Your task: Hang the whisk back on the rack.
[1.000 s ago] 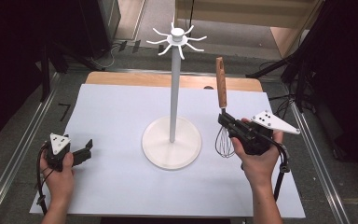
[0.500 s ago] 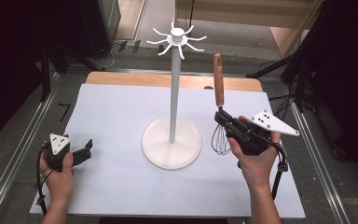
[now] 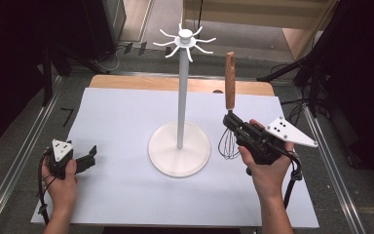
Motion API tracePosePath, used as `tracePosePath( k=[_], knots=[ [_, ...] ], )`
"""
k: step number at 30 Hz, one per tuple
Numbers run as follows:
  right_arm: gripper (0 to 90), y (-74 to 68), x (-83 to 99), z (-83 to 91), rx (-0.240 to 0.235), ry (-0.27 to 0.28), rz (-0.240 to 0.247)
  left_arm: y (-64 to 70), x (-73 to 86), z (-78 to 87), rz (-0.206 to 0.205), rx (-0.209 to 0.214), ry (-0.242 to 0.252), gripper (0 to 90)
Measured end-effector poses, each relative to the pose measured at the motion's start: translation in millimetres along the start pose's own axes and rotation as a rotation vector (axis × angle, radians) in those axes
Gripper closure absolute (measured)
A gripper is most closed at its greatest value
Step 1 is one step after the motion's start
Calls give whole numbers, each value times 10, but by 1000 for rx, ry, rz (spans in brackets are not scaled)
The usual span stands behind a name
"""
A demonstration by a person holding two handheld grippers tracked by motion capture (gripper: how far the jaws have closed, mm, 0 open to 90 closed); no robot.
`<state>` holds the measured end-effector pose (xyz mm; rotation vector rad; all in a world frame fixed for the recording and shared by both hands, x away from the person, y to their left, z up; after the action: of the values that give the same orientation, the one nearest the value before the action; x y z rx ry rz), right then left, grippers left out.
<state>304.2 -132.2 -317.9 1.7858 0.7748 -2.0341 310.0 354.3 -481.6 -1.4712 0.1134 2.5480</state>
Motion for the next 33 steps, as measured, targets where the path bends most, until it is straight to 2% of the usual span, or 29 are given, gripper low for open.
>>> tracePosePath(
  k=[15,20,26,33],
  knots=[
    [834,-90,-62,32,-34,44,4,-1,0,0,0,1,1,149],
    [834,-130,-89,34,-60,64,4,-1,0,1,-2,1,-1,149],
    [834,-186,-101,16,-75,91,24,13,2,5,-12,-6,0,150],
    [834,-215,-98,-45,-84,85,32,14,2,7,-13,-5,4,150]
  ],
)
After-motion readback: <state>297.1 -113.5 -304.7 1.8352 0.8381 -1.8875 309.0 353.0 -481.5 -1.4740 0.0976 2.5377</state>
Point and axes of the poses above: each handheld gripper's, and its own axes: z roughly backward along the jaws, x roughly out of its underside, y roughly to its right, the point moved 4 cm from there along -z, roughly forward along the jaws, and after that the axes turned 7 degrees about x, right-handed, at the moved point
